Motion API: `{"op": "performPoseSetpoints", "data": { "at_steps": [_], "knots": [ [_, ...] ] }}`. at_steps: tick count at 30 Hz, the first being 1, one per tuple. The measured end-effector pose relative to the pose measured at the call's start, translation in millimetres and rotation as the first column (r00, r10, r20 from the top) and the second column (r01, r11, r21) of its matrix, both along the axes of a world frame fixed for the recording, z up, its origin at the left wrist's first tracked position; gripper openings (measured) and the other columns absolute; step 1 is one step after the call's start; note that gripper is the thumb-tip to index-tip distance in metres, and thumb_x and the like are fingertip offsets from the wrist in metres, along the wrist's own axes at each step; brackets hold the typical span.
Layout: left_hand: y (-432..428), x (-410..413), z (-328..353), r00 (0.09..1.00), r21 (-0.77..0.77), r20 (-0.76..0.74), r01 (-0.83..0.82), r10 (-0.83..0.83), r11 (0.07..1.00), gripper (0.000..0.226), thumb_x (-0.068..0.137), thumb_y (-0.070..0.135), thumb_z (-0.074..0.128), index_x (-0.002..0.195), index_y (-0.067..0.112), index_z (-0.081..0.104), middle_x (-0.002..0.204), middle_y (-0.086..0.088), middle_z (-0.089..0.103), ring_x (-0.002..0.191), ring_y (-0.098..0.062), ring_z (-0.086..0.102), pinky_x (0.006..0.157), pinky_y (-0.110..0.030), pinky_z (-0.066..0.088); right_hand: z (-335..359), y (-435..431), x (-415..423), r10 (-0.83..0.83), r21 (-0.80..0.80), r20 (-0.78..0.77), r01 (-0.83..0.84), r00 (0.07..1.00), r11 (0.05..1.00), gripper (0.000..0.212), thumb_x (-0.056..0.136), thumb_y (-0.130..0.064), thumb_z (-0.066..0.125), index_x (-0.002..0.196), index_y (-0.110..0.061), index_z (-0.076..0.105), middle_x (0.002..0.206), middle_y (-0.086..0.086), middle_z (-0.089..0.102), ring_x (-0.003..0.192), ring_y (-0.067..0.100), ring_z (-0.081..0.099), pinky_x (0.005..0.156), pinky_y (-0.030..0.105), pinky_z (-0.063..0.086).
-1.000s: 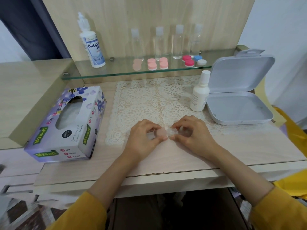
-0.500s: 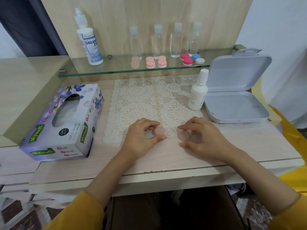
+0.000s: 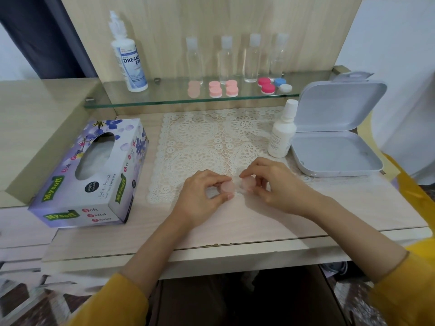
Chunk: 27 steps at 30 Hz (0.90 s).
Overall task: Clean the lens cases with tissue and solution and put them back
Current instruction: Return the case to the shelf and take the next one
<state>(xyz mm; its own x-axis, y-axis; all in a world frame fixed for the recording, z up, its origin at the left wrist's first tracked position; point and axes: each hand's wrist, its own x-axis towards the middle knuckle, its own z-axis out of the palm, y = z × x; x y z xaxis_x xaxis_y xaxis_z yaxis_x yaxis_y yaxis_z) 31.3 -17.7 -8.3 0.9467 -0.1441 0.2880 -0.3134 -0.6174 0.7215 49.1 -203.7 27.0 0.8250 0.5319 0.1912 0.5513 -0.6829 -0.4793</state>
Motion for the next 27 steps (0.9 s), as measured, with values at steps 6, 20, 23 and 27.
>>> {"op": "performPoseSetpoints", "data": {
  "at_steps": [6, 20, 23, 27],
  "knots": [
    [0.2, 0.4, -0.1, 1.000, 0.007, -0.011, 0.012, -0.012, 1.000, 0.029, 0.073, 0.019, 0.075, 0.102, 0.018, 0.070, 0.096, 0.005, 0.064, 0.095, -0.011, 0.055, 0.089, -0.023, 0.040, 3.4, 8.0, 6.0, 0.059, -0.056, -0.022, -0.060, 0.998, 0.997, 0.022, 0.083, -0.002, 0.055, 0.099, -0.005, 0.069, 0.089, 0.010, 0.057, 0.063, 0.000, 0.041, 0.064, 0.017, 0.032],
    [-1.2, 0.3, -0.2, 1.000, 0.021, -0.015, -0.001, 0.002, 1.000, 0.026, 0.072, 0.018, 0.076, 0.098, 0.016, 0.071, 0.094, 0.001, 0.064, 0.093, -0.013, 0.054, 0.084, -0.015, 0.035, 5.2, 8.1, 6.3, 0.070, -0.073, -0.010, -0.070, 0.998, 0.995, 0.026, 0.080, -0.008, 0.062, 0.104, -0.014, 0.070, 0.095, 0.002, 0.067, 0.066, 0.001, 0.045, 0.062, 0.010, 0.038],
    [-1.9, 0.2, 0.7, 1.000, 0.025, -0.011, 0.000, 0.000, 1.000, 0.026, 0.071, 0.017, 0.077, 0.097, 0.016, 0.071, 0.093, 0.000, 0.064, 0.091, -0.013, 0.053, 0.081, -0.010, 0.033, 3.6, 9.5, 5.8, 0.040, -0.089, 0.009, -0.039, 0.999, 0.995, 0.015, 0.083, -0.009, 0.058, 0.088, -0.010, 0.072, 0.080, 0.008, 0.064, 0.066, 0.016, 0.051, 0.063, 0.028, 0.044],
    [-1.7, -0.4, 0.8, 1.000, 0.042, -0.005, 0.001, 0.000, 0.999, 0.029, 0.069, 0.019, 0.078, 0.098, 0.015, 0.071, 0.093, -0.001, 0.064, 0.090, -0.011, 0.052, 0.081, -0.007, 0.032, -0.1, 13.9, 8.5, -0.074, -0.139, 0.026, 0.077, 0.997, 0.987, 0.021, 0.079, -0.024, 0.066, 0.082, -0.004, 0.061, 0.077, 0.006, 0.058, 0.070, 0.019, 0.049, 0.061, 0.030, 0.041]
  ]
}}
